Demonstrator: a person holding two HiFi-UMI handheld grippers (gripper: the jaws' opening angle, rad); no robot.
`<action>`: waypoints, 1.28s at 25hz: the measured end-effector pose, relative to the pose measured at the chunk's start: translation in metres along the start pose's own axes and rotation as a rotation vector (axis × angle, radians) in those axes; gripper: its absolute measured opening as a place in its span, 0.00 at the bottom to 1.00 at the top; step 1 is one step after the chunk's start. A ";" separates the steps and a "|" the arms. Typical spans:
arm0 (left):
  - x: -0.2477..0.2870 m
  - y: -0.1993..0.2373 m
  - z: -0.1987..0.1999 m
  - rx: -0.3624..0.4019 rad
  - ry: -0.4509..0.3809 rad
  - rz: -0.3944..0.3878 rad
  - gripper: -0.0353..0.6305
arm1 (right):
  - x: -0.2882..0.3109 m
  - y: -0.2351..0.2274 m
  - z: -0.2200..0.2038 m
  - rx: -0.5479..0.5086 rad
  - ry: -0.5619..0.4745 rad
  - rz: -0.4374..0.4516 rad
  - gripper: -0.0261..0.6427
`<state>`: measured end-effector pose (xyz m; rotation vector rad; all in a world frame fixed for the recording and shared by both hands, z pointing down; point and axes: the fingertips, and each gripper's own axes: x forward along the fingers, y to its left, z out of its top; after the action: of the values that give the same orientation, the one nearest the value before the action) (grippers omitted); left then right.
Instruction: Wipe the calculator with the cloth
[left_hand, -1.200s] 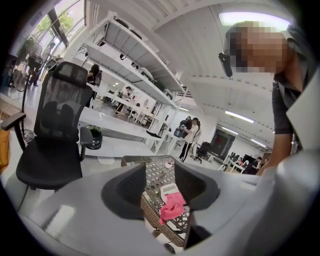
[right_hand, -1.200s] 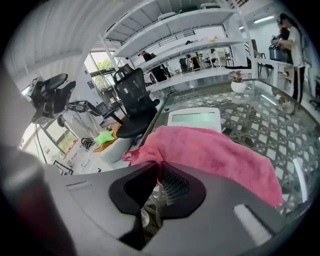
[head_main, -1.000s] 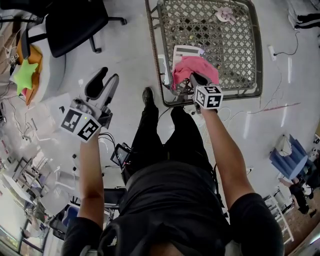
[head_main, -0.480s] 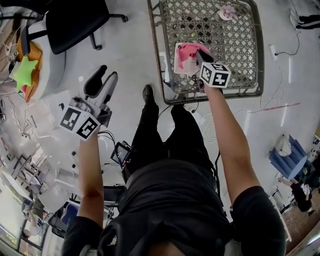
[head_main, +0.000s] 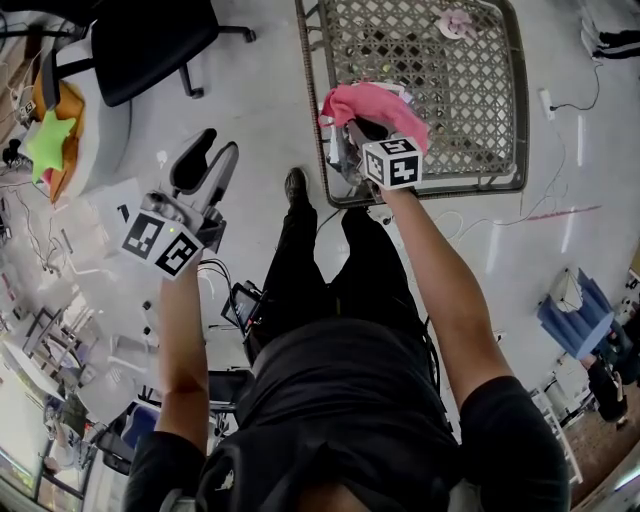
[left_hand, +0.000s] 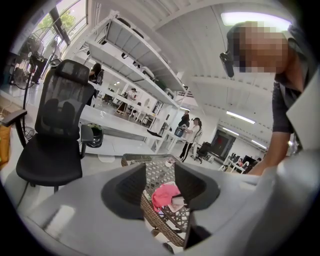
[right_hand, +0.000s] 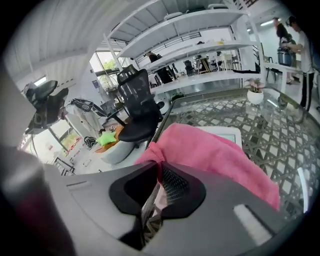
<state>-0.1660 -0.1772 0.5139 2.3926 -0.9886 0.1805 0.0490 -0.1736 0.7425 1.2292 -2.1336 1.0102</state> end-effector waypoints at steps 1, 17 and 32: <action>0.001 -0.001 0.000 0.001 0.000 -0.001 0.34 | -0.002 0.005 -0.010 -0.001 0.013 0.010 0.08; 0.017 -0.012 0.003 0.007 0.010 -0.026 0.34 | -0.065 -0.079 -0.037 0.106 -0.016 -0.157 0.08; 0.012 -0.005 -0.003 -0.008 0.012 -0.007 0.34 | -0.005 -0.058 0.055 -0.001 -0.060 -0.077 0.08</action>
<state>-0.1537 -0.1806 0.5185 2.3844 -0.9737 0.1871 0.0994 -0.2330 0.7262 1.3461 -2.1138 0.9504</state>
